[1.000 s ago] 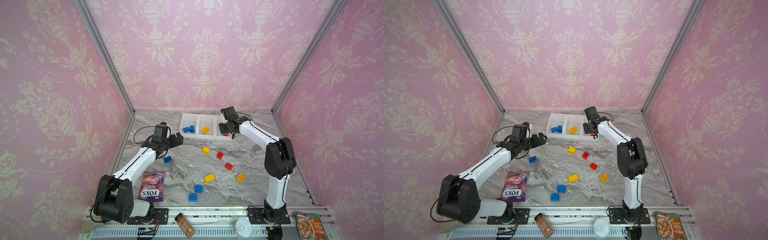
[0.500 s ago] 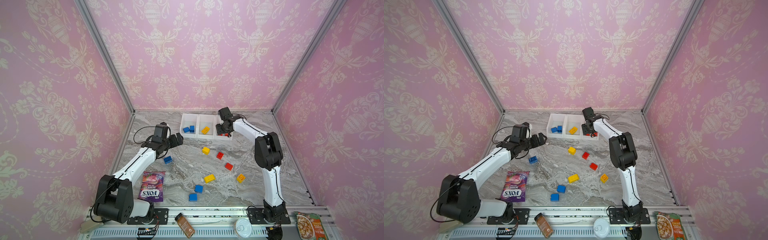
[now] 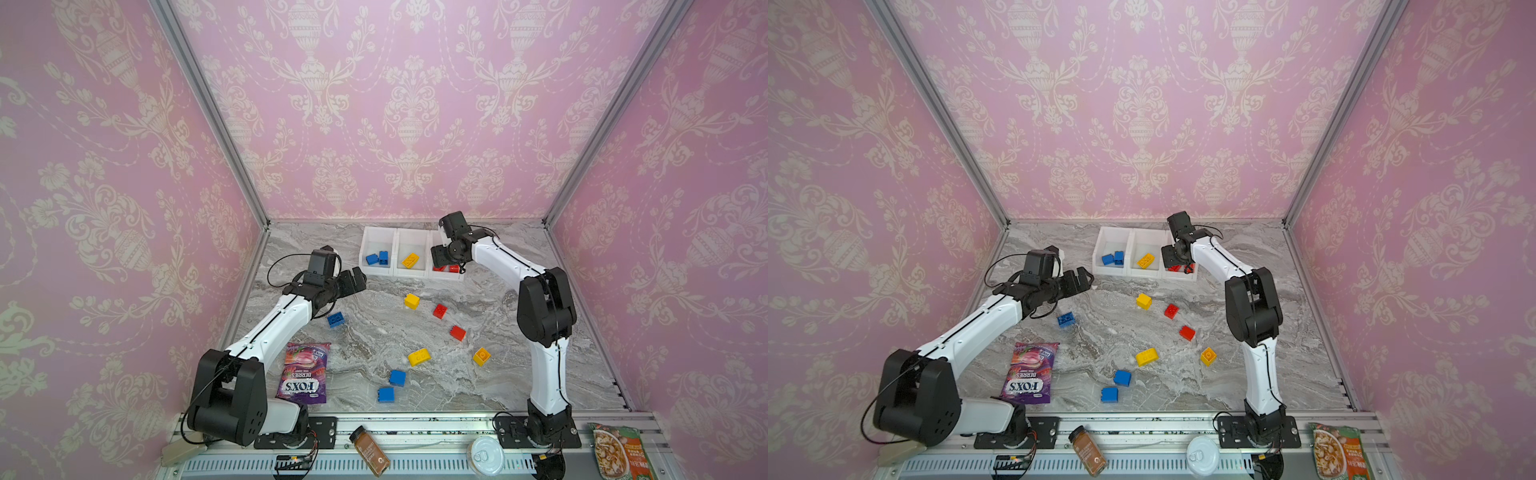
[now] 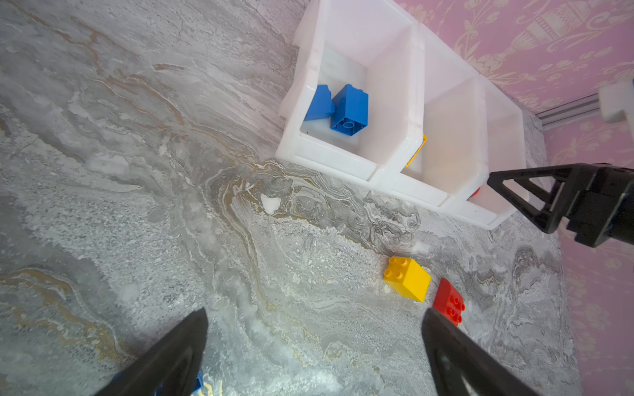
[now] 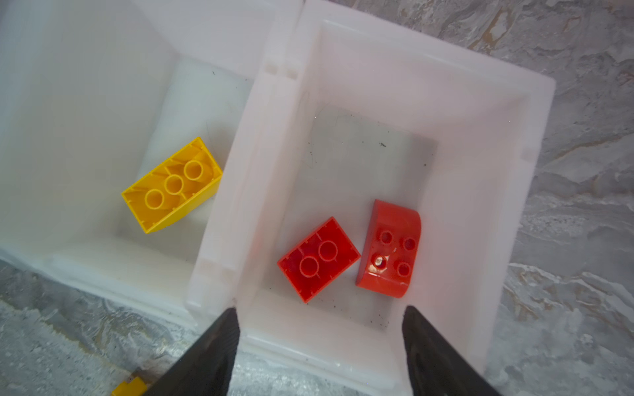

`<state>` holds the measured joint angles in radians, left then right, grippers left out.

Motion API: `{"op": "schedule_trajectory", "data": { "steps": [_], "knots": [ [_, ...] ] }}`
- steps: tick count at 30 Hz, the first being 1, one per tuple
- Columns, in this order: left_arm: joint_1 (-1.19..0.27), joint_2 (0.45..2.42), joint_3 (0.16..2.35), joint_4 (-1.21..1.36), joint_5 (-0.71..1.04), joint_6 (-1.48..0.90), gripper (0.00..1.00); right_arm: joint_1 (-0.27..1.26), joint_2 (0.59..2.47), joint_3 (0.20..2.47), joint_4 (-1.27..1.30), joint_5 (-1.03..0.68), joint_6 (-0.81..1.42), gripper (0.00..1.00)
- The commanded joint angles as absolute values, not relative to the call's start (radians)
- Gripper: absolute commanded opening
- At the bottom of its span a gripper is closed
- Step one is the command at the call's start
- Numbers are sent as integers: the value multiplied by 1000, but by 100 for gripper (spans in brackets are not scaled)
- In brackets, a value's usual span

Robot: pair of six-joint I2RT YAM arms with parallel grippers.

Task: Sort the legos into containers by color
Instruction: 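Lower the red brick into the farthest compartment and open the right gripper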

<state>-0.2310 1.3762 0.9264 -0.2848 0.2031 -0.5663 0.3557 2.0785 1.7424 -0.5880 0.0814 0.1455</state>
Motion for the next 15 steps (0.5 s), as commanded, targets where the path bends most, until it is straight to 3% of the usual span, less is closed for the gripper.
{"op": "schedule_trajectory", "data": {
  "steps": [1,8,15],
  "knots": [
    [-223,1387,942,-338,179,-557,99,370,1998,1701,-583,29,153,84],
    [-224,1388,930,-324,175,-566,99,449,1898,1630,-647,8,87,100],
    [-223,1397,919,-299,180,-576,99,543,1844,1566,-714,-36,19,100]
  ]
}}
